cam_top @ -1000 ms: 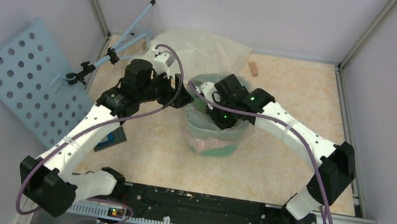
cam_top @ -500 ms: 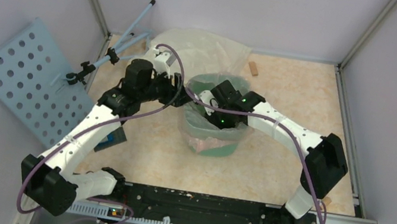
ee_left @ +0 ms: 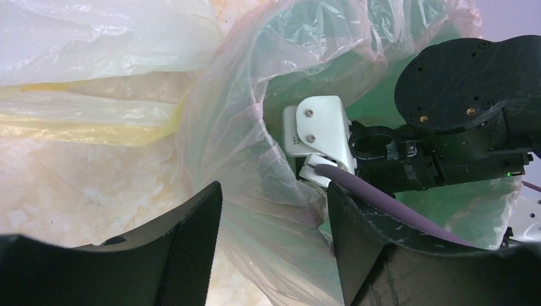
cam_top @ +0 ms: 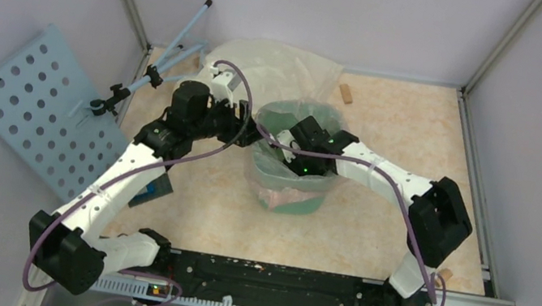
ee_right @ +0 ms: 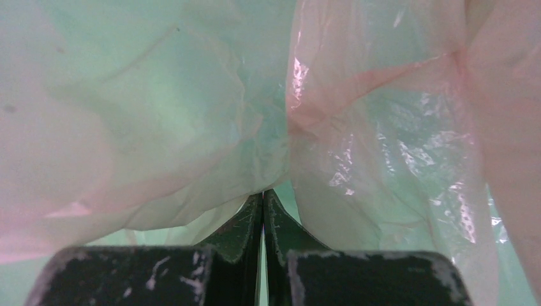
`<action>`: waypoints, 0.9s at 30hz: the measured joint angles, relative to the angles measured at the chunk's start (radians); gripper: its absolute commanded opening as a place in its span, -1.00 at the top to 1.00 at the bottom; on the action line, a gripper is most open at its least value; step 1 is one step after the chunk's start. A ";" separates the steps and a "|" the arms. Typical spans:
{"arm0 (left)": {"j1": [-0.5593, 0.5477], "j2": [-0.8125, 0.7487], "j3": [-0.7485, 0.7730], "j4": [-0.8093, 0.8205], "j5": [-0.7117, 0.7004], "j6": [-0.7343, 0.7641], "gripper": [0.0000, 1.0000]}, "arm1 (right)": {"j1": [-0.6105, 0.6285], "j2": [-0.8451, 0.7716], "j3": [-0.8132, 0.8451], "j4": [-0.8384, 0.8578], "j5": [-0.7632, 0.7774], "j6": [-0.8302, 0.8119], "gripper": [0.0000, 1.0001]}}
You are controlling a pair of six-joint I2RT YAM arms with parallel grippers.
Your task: Put the trash bags into the trash bin
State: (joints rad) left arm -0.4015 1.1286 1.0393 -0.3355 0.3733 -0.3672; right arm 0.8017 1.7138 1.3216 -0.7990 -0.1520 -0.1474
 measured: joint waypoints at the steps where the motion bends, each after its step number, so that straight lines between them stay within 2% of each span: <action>1: 0.000 0.000 0.000 -0.001 0.000 0.000 -0.47 | 0.000 0.002 0.000 -0.001 -0.001 0.002 1.00; 4: 0.000 0.000 0.000 -0.005 0.001 0.000 -0.64 | 0.000 0.011 0.002 -0.001 -0.003 0.010 1.00; 11: 0.001 -0.016 0.041 -0.054 0.000 -0.001 -0.81 | 0.000 0.074 0.035 -0.016 -0.004 0.021 1.00; 20: 0.000 -0.118 0.137 -0.119 -0.098 0.023 -0.87 | 0.000 0.120 0.050 -0.007 -0.002 0.037 1.00; 27: 0.000 -0.170 0.144 -0.121 -0.132 0.038 -0.88 | 0.000 0.137 0.053 0.017 0.023 0.051 1.00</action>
State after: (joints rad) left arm -0.4011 0.9585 1.1835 -0.4564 0.2413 -0.3290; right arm 0.8017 1.8507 1.3746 -0.7822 -0.1291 -0.0963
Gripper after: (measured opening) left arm 0.940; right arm 0.003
